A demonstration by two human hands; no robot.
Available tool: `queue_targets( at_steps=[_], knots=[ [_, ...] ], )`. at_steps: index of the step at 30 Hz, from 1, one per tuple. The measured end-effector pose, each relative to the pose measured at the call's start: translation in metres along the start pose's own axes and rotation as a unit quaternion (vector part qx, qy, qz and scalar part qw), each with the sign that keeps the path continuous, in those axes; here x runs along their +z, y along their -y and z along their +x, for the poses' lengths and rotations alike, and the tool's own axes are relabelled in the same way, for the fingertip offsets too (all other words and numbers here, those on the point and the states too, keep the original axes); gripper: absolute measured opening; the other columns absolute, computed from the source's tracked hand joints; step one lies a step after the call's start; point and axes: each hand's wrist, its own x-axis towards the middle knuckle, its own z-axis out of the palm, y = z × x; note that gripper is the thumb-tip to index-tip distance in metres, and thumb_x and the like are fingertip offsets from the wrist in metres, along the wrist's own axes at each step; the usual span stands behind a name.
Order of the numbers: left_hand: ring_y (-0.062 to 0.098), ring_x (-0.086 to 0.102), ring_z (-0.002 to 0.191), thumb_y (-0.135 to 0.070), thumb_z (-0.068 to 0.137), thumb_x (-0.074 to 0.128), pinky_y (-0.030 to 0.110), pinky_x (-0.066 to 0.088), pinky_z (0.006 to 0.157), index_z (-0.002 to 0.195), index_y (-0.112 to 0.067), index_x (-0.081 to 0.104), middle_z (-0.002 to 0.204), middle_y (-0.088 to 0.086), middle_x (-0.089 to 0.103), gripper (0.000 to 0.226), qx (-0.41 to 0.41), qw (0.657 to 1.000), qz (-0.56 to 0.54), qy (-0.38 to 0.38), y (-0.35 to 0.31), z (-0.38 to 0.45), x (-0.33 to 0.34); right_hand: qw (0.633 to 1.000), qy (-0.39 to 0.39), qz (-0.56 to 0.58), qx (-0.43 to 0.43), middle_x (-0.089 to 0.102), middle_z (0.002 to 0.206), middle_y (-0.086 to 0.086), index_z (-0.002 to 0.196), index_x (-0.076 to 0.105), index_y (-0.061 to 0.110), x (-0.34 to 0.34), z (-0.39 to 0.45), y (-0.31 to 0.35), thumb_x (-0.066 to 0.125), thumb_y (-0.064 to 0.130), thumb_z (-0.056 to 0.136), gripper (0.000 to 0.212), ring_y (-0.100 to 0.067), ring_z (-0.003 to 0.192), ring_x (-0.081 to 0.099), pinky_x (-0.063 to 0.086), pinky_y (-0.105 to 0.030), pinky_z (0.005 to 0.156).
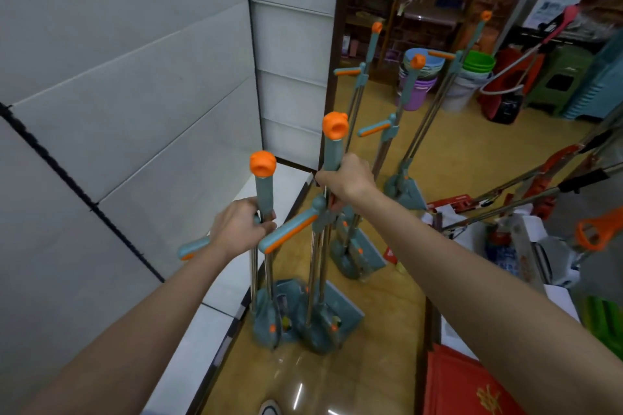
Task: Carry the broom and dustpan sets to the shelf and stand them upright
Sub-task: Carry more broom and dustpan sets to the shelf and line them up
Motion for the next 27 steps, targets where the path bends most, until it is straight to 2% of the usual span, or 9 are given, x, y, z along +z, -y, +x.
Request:
queue_targets(
  at_steps=[6,9,12,16,18,20,23,25,27],
  knots=[
    [0.021,0.061,0.086,-0.033,0.078,0.067,0.036,0.052,0.076,0.082,-0.024,0.064,0.093,0.002,0.068,0.011,-0.004,0.999,-0.032,0.011,0.021,0.02,-0.007,0.999,-0.03,-0.009,-0.004,0.06,0.081,-0.011,0.085,0.062,0.002,0.023,0.016,0.014,0.063,0.017,0.078,0.016,-0.028,0.08,0.066,0.06,-0.048,0.074],
    [0.019,0.057,0.092,-0.035,0.086,0.059,0.034,0.047,0.077,0.106,-0.014,0.065,0.106,0.007,0.065,0.03,-0.019,0.993,-0.097,0.063,0.029,0.031,-0.007,0.999,-0.043,-0.003,0.001,0.063,0.082,-0.013,0.087,0.065,-0.002,0.031,0.023,0.018,0.064,0.017,0.08,0.021,-0.031,0.082,0.068,0.06,-0.048,0.073],
    [0.018,0.055,0.095,-0.034,0.09,0.053,0.029,0.044,0.077,0.12,-0.011,0.057,0.11,0.003,0.058,0.039,-0.034,0.98,-0.163,0.107,0.027,0.039,-0.016,0.999,-0.043,0.006,0.008,0.069,0.092,-0.017,0.089,0.066,-0.001,0.039,0.03,0.02,0.064,0.02,0.082,0.022,-0.032,0.083,0.07,0.06,-0.048,0.073],
    [0.02,0.062,0.086,-0.045,0.089,0.048,0.038,0.053,0.083,0.1,-0.017,0.055,0.098,0.009,0.064,0.031,-0.06,0.962,-0.163,0.211,0.023,0.056,-0.036,0.999,-0.025,0.018,0.015,0.07,0.093,-0.021,0.093,0.067,-0.004,0.057,0.036,0.02,0.065,0.021,0.083,0.027,-0.034,0.079,0.07,0.061,-0.045,0.066],
    [0.018,0.06,0.082,-0.047,0.082,0.058,0.033,0.052,0.076,0.097,-0.015,0.054,0.092,0.007,0.063,0.035,-0.062,0.963,-0.125,0.23,0.021,0.061,-0.042,0.999,-0.01,0.023,0.02,0.068,0.087,-0.019,0.095,0.066,-0.005,0.069,0.037,0.018,0.067,0.025,0.083,0.032,-0.035,0.077,0.07,0.061,-0.045,0.065],
    [0.016,0.057,0.084,-0.046,0.075,0.067,0.027,0.048,0.068,0.103,-0.015,0.046,0.092,0.003,0.058,0.047,-0.055,0.976,-0.087,0.19,0.019,0.06,-0.042,0.998,0.03,0.044,0.024,0.063,0.08,-0.012,0.096,0.065,0.0,0.076,0.042,0.014,0.069,0.027,0.083,0.031,-0.033,0.08,0.068,0.06,-0.047,0.071],
    [0.024,0.055,0.091,-0.043,0.068,0.074,0.031,0.046,0.067,0.108,-0.013,0.035,0.097,0.005,0.051,0.064,-0.019,0.997,-0.071,0.02,0.009,0.055,-0.03,0.991,0.103,0.081,0.009,0.06,0.091,-0.011,0.108,0.059,0.007,0.08,0.048,0.016,0.066,0.024,0.085,0.03,-0.029,0.092,0.063,0.056,-0.048,0.085],
    [0.027,0.052,0.102,-0.041,0.064,0.077,0.037,0.049,0.076,0.117,-0.009,0.033,0.108,0.008,0.046,0.076,-0.008,0.992,-0.095,-0.083,-0.004,0.054,-0.022,0.988,0.132,0.078,0.009,0.061,0.108,-0.018,0.119,0.053,0.008,0.08,0.051,0.017,0.062,0.02,0.088,0.035,-0.032,0.103,0.063,0.054,-0.049,0.09],
    [0.031,0.047,0.114,-0.039,0.06,0.08,0.046,0.048,0.091,0.128,-0.006,0.028,0.121,0.014,0.042,0.091,0.007,0.982,-0.106,-0.154,-0.016,0.057,-0.016,0.986,0.149,0.081,0.012,0.059,0.11,-0.02,0.124,0.049,0.007,0.078,0.053,0.016,0.052,0.014,0.092,0.032,-0.032,0.104,0.062,0.054,-0.048,0.092]
  ],
)
